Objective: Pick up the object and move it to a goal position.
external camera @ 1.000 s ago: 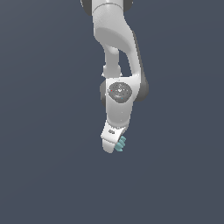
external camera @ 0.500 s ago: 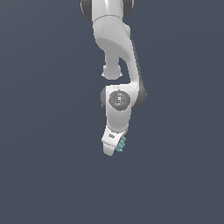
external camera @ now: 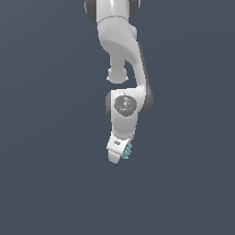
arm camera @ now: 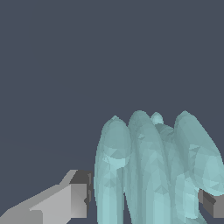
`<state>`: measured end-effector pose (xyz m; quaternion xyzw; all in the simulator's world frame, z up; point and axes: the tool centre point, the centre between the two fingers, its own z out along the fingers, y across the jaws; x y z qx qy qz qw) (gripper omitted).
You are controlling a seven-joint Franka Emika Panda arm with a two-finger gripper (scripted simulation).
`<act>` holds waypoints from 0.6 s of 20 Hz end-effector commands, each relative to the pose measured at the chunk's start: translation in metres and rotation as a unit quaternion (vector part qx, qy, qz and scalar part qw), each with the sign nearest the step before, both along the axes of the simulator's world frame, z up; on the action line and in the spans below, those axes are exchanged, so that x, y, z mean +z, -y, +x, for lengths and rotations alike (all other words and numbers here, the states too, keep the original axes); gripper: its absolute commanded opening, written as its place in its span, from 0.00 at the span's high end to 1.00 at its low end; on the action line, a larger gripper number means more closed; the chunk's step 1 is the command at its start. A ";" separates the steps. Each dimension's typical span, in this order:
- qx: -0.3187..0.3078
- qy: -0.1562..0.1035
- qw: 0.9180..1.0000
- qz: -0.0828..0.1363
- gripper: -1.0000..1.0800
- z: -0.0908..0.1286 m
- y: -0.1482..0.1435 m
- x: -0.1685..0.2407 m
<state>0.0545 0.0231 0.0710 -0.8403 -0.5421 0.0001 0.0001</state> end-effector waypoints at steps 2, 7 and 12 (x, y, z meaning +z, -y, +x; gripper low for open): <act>0.000 0.000 1.000 0.000 1.00 0.000 0.000 0.000; 0.000 0.000 1.000 0.000 1.00 -0.002 0.002 0.010; 0.000 0.000 1.000 0.000 1.00 -0.007 0.005 0.033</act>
